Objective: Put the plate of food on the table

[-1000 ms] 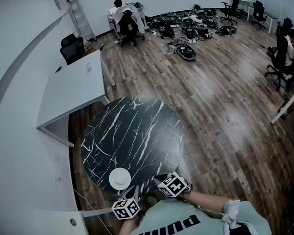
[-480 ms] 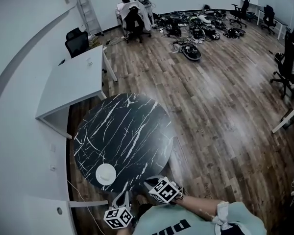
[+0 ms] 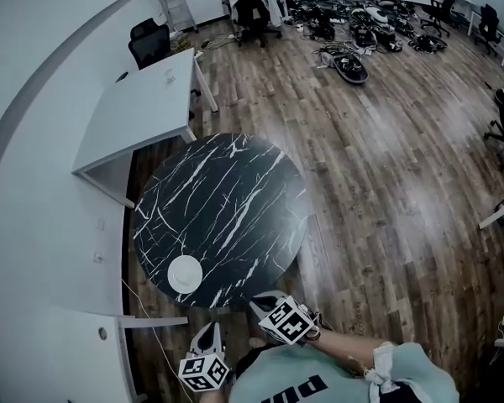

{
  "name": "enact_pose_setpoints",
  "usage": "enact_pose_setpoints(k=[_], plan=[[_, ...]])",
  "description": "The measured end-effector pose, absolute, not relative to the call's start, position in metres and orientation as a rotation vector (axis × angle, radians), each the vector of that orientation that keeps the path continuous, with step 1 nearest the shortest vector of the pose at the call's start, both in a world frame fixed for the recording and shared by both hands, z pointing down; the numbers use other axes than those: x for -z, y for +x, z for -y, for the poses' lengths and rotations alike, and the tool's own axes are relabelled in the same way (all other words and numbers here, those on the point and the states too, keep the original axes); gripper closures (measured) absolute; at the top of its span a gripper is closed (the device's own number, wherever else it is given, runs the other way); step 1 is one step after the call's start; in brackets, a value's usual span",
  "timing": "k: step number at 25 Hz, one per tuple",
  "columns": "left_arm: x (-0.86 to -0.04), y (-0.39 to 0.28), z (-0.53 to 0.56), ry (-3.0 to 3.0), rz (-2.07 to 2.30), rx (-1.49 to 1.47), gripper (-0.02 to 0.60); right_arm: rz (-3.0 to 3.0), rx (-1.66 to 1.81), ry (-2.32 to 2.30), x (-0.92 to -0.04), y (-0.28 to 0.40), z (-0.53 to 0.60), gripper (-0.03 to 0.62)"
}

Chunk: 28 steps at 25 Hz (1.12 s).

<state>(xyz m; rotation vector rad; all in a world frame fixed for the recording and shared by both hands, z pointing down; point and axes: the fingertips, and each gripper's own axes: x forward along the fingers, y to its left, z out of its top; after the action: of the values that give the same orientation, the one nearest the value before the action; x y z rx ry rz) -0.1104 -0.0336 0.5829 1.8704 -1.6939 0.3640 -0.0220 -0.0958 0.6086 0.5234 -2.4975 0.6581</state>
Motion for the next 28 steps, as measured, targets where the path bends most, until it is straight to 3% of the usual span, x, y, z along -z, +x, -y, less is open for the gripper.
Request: enact_pose_setpoints(k=[28], plan=[[-0.534, -0.142, -0.126, 2.074, 1.708, -0.254, 0.575, 2.518, -0.533, 0.798, -0.539, -0.042, -0.062, 0.585]])
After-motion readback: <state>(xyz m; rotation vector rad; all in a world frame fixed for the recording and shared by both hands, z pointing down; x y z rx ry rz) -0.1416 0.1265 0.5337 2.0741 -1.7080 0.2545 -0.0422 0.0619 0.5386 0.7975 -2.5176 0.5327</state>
